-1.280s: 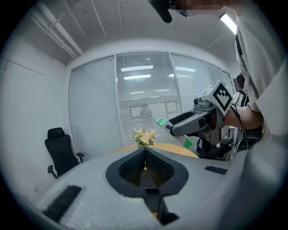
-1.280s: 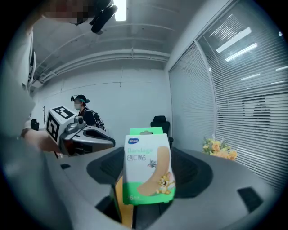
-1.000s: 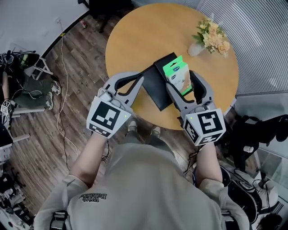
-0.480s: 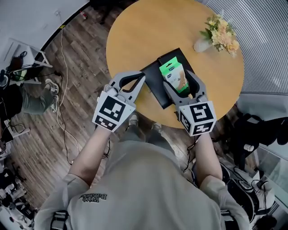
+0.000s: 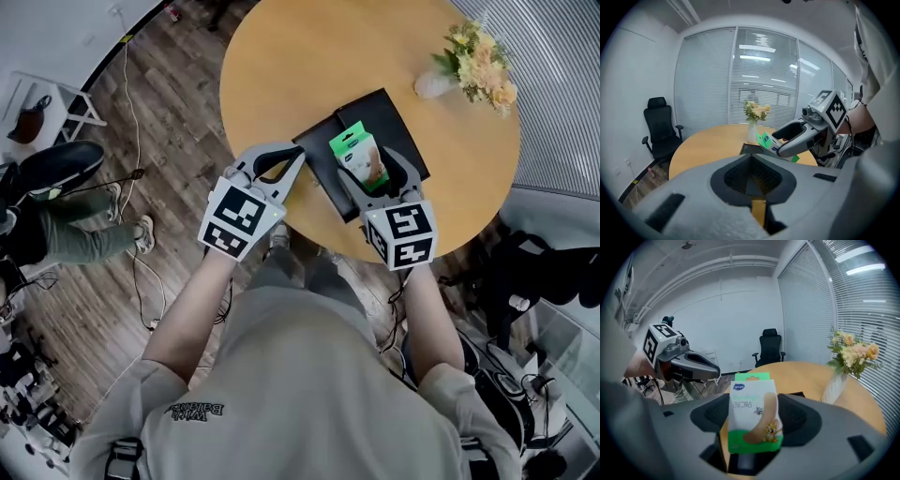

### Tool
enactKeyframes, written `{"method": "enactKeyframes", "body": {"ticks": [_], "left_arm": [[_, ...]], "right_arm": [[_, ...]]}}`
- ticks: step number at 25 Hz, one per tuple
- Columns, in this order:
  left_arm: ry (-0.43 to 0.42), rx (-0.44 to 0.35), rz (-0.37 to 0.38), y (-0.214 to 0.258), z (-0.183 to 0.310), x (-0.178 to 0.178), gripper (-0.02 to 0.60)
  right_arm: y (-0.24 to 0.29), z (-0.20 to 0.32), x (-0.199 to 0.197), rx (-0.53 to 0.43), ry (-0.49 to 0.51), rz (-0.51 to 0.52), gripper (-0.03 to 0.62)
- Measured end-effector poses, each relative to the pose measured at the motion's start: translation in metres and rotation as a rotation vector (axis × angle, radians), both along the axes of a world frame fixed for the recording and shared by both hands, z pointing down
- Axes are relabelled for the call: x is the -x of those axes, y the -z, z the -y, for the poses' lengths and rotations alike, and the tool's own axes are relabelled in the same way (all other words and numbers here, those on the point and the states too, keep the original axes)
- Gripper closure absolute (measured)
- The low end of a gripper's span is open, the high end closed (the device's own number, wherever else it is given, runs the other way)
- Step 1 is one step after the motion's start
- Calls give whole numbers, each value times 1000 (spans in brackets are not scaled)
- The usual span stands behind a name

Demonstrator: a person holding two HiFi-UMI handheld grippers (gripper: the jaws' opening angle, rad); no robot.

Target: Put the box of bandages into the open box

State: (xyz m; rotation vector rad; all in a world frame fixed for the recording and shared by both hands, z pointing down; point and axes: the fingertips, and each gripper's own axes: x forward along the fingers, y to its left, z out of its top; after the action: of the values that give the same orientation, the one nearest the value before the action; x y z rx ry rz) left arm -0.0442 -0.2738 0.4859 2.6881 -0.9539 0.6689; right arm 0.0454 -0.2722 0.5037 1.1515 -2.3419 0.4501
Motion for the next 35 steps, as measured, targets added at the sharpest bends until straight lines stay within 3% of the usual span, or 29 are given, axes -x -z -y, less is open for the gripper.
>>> {"method": "enactKeyframes", "body": {"ticks": [14,23,35], "left_arm": [[-11,111,11,-49,3,1,559],[-26,179,29,-77,30,41,560],[-48,212,51,-100,-8,8,559]], "right_arm": [[-76,3,4,171,-18,-39,287],[-122,26,49,295,-33,-103,287],[-159,-5,19,357,-25,-134,287]]}}
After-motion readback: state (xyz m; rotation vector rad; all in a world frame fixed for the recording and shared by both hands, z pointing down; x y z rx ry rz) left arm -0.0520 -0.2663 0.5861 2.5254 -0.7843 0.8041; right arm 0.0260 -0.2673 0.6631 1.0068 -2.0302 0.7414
